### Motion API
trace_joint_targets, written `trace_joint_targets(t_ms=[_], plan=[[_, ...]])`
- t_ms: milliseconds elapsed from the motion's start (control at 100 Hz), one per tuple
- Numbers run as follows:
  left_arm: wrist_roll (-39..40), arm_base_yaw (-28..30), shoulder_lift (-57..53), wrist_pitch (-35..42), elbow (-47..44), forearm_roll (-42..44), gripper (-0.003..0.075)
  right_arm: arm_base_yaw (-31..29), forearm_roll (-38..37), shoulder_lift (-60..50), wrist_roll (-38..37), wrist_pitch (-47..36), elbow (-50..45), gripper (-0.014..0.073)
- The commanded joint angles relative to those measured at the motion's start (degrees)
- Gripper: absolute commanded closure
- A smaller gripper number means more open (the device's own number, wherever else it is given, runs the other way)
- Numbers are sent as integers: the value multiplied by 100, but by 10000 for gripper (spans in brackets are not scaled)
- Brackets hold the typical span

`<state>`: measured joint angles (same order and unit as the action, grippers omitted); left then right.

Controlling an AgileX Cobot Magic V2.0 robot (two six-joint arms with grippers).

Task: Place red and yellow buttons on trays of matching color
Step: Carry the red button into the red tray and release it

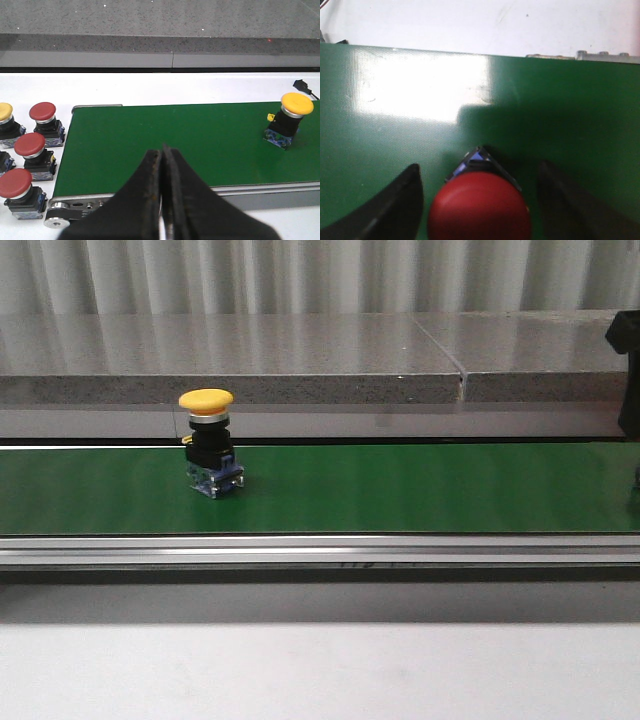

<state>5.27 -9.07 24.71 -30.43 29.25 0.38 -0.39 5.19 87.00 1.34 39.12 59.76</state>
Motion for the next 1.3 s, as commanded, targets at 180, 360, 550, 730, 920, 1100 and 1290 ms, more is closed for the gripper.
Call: trace_joint_targets(t_ms=[180,360,550,730,920,1100,1290], plan=[[-3,-56,14,457,130,-38,740,-90,-46,-52,55,308,644,386],[-3,-56,14,457,130,-38,740,-699,-46,4,55,575,1225,386],[-3,-56,14,457,130,-38,740,-1532,-46,415,55,531,1824,386],[-3,-56,14,457,130,-38,740,-2056,-46,1080,55,542,2428,386],[-3,-56,14,457,130,-38,740,-2380,-46,1842,105,521,2953,386],[-3,-56,14,457,130,-38,740,-2479,-46,2416,105,478,3229,386],[-3,-56,14,457,130,-38,740,-2479,-39,2633,105,192,3229,386]])
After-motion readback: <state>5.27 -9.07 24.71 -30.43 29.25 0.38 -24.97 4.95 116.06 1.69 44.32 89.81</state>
